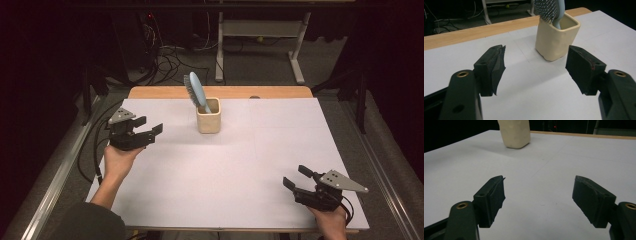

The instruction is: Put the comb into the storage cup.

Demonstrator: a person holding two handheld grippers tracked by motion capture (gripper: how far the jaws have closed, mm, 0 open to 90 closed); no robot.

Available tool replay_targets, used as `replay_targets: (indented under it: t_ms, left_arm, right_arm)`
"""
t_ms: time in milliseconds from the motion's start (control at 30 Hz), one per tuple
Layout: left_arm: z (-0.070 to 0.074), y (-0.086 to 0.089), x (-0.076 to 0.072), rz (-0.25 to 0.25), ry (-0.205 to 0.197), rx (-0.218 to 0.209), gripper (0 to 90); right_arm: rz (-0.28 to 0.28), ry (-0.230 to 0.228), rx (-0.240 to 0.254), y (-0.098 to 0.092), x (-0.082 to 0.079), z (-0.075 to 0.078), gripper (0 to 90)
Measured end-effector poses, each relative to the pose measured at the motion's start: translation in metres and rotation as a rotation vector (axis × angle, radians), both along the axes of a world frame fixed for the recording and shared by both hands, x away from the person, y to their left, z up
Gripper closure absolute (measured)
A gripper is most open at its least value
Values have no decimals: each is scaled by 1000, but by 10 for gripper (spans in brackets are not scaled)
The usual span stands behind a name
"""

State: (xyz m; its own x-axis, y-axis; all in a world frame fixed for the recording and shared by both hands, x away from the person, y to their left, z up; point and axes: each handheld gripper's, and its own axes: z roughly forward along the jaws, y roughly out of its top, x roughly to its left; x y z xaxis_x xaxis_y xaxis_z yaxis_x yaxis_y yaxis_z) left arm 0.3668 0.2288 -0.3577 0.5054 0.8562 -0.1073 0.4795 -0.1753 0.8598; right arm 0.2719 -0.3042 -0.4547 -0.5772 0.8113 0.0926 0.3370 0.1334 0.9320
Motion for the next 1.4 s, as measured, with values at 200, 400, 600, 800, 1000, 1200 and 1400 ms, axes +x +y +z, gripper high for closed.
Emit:
replay_targets:
  t_ms: [200, 400, 600, 800, 1000, 1200, 1400]
  left_arm:
    - [-2, 4, -4, -1, -4, -4, 319]
    - [-4, 7, -9, 3, -2, -6, 319]
    - [-5, 11, -14, 6, -5, -8, 318]
    - [-8, 16, -19, 11, -3, -11, 318]
    - [-11, 19, -24, 17, -4, -13, 317]
    - [-14, 22, -29, 18, -2, -12, 317]
    - [-16, 25, -34, 21, -6, -15, 317]
  right_arm:
    - [1, -3, -5, 0, 0, 0, 267]
    - [2, -5, 1, 0, 0, 0, 265]
    - [1, -5, 0, 0, 0, 0, 265]
    - [1, -5, 1, 0, 0, 0, 265]
    - [-1, -6, 3, -1, 0, 0, 264]
    - [-1, -5, 5, -1, 0, 0, 265]
    - [-1, -3, 5, -1, 0, 0, 264]
